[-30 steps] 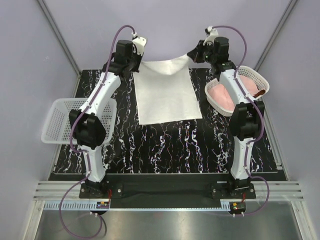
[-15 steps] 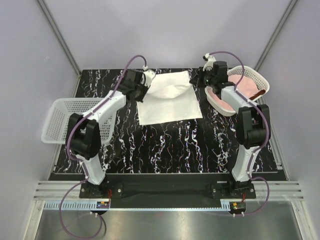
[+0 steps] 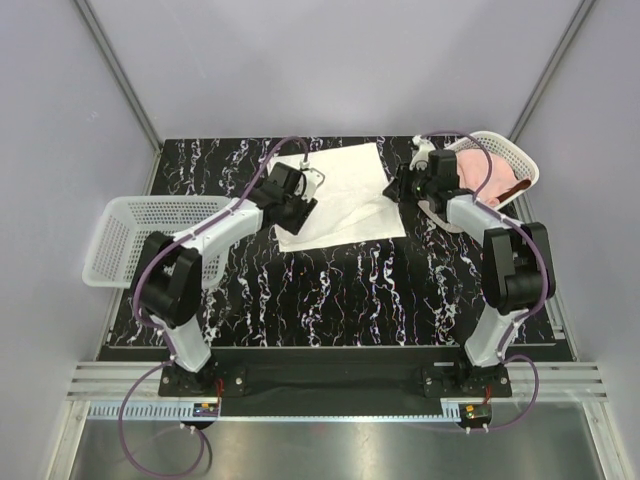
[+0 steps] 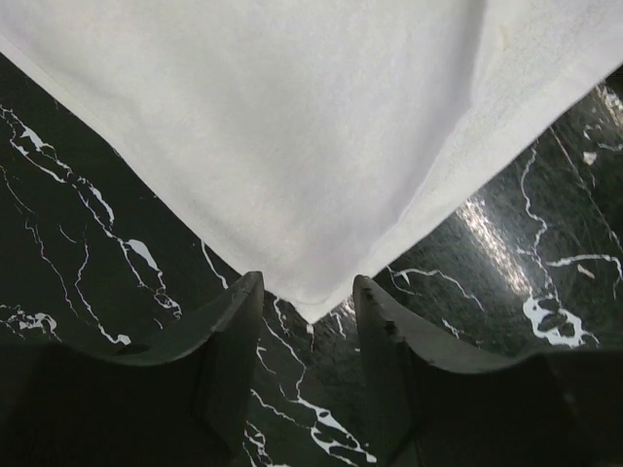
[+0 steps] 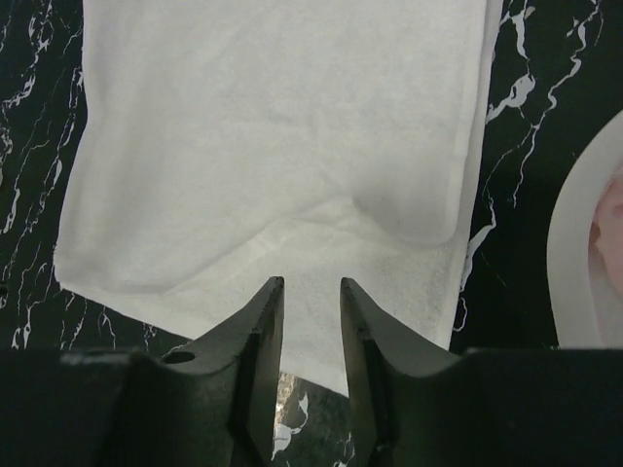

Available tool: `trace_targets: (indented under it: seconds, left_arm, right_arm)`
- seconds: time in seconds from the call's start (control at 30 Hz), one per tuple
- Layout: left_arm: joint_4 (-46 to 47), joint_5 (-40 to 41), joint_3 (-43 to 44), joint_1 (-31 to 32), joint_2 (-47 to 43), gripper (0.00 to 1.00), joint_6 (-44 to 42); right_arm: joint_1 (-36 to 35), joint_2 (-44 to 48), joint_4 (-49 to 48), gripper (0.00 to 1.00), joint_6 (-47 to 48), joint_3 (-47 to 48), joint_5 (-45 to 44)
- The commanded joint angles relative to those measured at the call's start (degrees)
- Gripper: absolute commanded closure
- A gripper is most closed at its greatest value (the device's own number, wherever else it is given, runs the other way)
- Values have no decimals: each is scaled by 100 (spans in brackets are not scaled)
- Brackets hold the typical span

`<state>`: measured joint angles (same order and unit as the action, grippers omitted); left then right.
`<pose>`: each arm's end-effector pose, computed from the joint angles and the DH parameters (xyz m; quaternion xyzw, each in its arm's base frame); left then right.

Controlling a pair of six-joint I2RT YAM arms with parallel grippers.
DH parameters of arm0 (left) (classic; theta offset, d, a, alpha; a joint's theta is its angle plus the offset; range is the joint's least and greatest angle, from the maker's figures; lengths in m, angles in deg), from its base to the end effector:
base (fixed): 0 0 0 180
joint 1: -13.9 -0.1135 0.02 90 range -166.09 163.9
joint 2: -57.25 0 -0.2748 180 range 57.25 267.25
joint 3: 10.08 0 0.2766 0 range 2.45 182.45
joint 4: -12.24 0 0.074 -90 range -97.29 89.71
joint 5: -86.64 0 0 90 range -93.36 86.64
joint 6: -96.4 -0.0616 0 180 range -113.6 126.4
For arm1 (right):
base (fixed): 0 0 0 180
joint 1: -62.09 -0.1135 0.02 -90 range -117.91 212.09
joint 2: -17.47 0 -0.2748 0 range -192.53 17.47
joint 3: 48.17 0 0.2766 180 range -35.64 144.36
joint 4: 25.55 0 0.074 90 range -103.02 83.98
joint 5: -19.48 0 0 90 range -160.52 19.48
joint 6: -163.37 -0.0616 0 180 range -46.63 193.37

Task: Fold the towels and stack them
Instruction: Fold the towel

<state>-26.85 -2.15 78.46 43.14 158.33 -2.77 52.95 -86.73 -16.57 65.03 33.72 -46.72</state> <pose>0.3732 -0.2074 0.2168 0.3074 0.8930 -0.0474 0.3253 0.4450 0.0968 0.2072 -0.1070 0.8521 0.2505 0.4468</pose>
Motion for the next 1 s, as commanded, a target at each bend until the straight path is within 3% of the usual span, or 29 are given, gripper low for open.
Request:
trace_targets:
  seconds: [0.0,0.17,0.3,0.5,0.6,0.73,0.97]
  left_arm:
    - [-102,-60,1,65,-483,49,222]
    - [-375,107,247,39,-450,43,827]
    - [-656,73,581,-14,16,43,1487]
    - [-780,-51,371,-23,307,46,2252]
    - [-745,142,82,-23,307,47,2472]
    - [-674,-15,-173,-14,473,49,2806]
    - [-929,362,-306,-216,528,50,3184]
  right_arm:
    - [18,716,-76,63,-202,-212,-357]
    - [-8,762,572,59,-897,24,-507]
    - [-279,113,1189,60,-1021,812,-674]
    - [-790,-644,2516,63,-1309,1817,-1780]
    - [-878,-680,2561,64,-1416,1547,-1904]
    - [-931,-733,2482,76,-1416,1124,-2080]
    - [-1071,-566,2175,78,-1513,412,-2492]
